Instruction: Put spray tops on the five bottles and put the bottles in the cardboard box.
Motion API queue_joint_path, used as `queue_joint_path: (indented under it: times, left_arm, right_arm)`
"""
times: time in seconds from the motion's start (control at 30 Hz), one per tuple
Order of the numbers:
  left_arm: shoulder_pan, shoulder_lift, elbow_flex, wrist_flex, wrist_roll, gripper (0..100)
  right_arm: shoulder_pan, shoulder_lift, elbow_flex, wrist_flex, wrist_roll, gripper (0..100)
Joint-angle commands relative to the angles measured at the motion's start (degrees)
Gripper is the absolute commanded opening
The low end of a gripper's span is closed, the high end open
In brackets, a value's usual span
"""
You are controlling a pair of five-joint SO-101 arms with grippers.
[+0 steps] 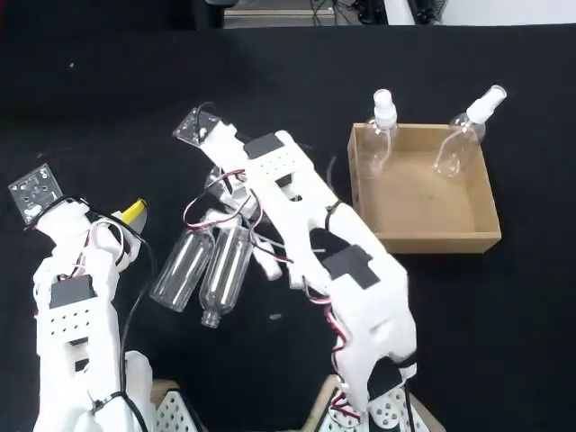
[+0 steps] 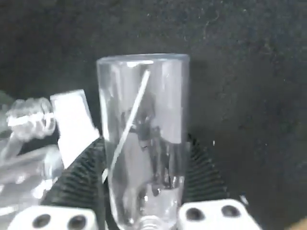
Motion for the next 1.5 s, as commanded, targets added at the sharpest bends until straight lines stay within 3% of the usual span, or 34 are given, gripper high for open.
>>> queue_joint_path:
  times: [0.0,0.33,0.5,0.73,0.93,1.07,1.2,1.33,1.47]
  left_arm:
    - [-0.66,-0.79,-3.56,-0.79,0.62,30]
    - [1.8,-0.62,-3.56,-0.7,0.53,30]
    - [1.8,-0.88,-4.35,2.29,-0.09,30]
    - [1.98,-0.88,-5.32,4.22,-2.2,30]
    - [1.98,-0.88,-5.67,4.22,-2.2,30]
    - [0.31,-0.88,-7.25,4.92,-4.22,30]
    - [-5.23,-0.88,-15.78,12.57,-8.0,30]
    - [-14.64,-0.35,-24.4,21.19,-12.66,30]
    - [-25.98,-0.26,-27.47,24.53,-18.29,30]
  right_arm:
    - [2.64,-12.62,-2.77,4.57,0.09,1.5]
    - [2.29,-31.96,-2.51,27.78,0.97,1.1]
    - [1.85,-38.37,4.26,36.04,7.91,1.1]
    - [-0.79,-56.57,32.66,29.1,11.96,1.1]
    - [-8.53,-74.51,52.35,23.21,11.87,1.1]
    - [-9.58,-78.29,52.09,22.15,11.43,1.1]
    - [-9.58,-76.62,46.02,16.79,6.07,1.1]
    - [-11.69,-69.67,42.68,7.74,-1.05,1.1]
    - [-20.31,-59.3,38.11,3.25,-5.1,1.1]
